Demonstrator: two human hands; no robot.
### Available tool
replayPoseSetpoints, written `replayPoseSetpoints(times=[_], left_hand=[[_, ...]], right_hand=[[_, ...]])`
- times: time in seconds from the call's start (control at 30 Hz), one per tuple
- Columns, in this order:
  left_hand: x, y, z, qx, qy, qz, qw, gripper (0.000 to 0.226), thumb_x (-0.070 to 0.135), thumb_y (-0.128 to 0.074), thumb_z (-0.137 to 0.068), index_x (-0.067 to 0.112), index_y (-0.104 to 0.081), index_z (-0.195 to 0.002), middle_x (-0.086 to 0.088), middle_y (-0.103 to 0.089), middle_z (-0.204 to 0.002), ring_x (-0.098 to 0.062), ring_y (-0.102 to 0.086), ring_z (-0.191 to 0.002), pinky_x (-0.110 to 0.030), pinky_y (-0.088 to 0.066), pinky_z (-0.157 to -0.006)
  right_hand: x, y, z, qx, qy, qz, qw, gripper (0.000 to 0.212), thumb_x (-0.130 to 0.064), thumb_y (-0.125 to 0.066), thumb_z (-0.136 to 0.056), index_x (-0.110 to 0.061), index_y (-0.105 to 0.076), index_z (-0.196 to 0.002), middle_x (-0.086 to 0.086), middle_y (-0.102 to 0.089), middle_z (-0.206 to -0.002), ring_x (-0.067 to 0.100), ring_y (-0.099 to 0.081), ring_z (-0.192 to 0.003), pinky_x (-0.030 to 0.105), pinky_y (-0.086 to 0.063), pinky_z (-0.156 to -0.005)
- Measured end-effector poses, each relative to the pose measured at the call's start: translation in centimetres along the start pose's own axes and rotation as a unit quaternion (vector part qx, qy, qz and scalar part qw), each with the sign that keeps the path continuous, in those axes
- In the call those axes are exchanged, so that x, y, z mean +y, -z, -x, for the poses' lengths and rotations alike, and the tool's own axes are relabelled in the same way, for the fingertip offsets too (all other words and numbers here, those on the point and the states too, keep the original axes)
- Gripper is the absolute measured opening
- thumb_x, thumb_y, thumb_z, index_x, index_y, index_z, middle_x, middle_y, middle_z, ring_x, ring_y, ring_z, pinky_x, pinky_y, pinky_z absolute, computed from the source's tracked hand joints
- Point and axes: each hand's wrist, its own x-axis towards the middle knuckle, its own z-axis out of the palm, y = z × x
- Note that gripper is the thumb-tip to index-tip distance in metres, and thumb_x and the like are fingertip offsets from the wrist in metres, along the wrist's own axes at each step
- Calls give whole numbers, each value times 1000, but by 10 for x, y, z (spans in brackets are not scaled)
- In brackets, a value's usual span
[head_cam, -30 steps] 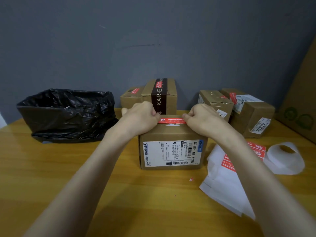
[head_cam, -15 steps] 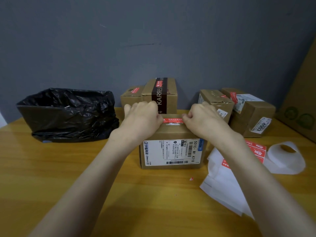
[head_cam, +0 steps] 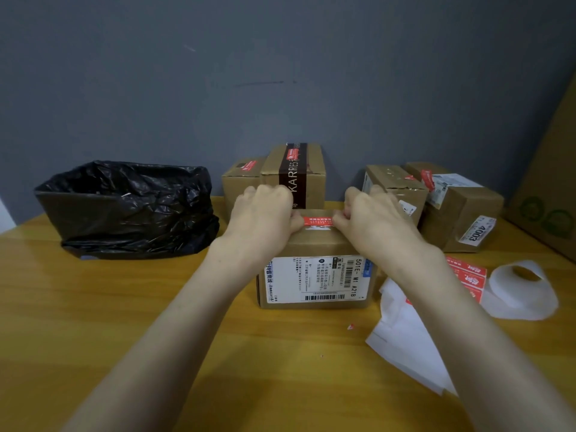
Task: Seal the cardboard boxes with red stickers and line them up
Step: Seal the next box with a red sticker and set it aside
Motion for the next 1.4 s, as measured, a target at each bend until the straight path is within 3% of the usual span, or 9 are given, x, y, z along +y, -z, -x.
replayPoseSetpoints(times=[0.17,0.33,0.47,0.57,0.73,0.87,1.07,1.27,1.4], left_hand=[[3,2,1,-17,22,10,1000,37,27,-54,-91,13,-33,-64,-1,-37,-68,-25,-42,-82,-34,-33,-67],[-11,12,-1,-30,71,52,996,30,33,-65,-82,9,-49,-92,-7,-57,-95,-27,-54,-89,-37,-47,-74],[-22,32,-4,-29,15,194,981,11,6,-50,-87,15,-53,-92,1,-70,-94,-9,-63,-82,-25,-49,-75],[-13,45,1,-106,-71,243,962,22,-5,-44,-88,12,-50,-102,10,-71,-100,5,-57,-67,-16,-47,-65],[-6,37,3,-153,-90,210,962,21,0,-45,-91,14,-45,-106,13,-70,-105,-4,-55,-106,-30,-45,-88],[-4,34,2,-168,-83,196,962,24,-1,-43,-88,14,-44,-107,12,-70,-105,20,-51,-68,-6,-36,-55],[-20,40,0,-165,-34,167,972,16,1,-42,-90,15,-45,-97,13,-69,-100,15,-55,-77,-8,-41,-61],[-19,53,5,-166,-53,170,970,15,5,-46,-92,17,-46,-100,17,-69,-99,12,-58,-74,-11,-44,-58],[-6,51,8,-227,-79,143,960,22,5,-44,-92,17,-46,-111,20,-65,-113,-4,-59,-99,-26,-50,-80]], right_hand=[[11,3,-1,-17,-26,-13,999,44,-52,-46,-89,-14,-46,-112,13,-54,-109,34,-52,-104,39,-43,-76],[17,2,-4,-43,-37,-38,998,44,-49,-44,-92,-11,-46,-112,12,-56,-110,33,-55,-104,41,-47,-78],[25,19,-9,60,75,-145,985,6,-20,-48,-93,-16,-51,-90,2,-57,-86,17,-57,-85,29,-40,-67],[16,33,-2,-14,185,-236,954,23,2,-42,-86,-21,-48,-86,-10,-67,-89,-5,-53,-58,13,-39,-54],[12,25,-1,-59,224,-201,952,29,5,-41,-81,-23,-49,-84,-5,-71,-84,6,-58,-73,20,-42,-65],[14,23,-3,-88,212,-193,954,30,3,-43,-83,-27,-49,-81,-10,-69,-80,1,-57,-74,19,-43,-63],[33,29,-7,-99,154,-209,960,26,6,-40,-83,-17,-52,-75,-17,-63,-51,2,-64,-94,17,-44,-63],[31,42,-2,-88,178,-226,954,23,6,-44,-84,-16,-53,-83,-11,-71,-90,-3,-62,-81,18,-47,-65],[19,36,2,-150,225,-184,945,27,2,-46,-84,-25,-51,-79,-13,-70,-79,-3,-56,-68,21,-43,-60]])
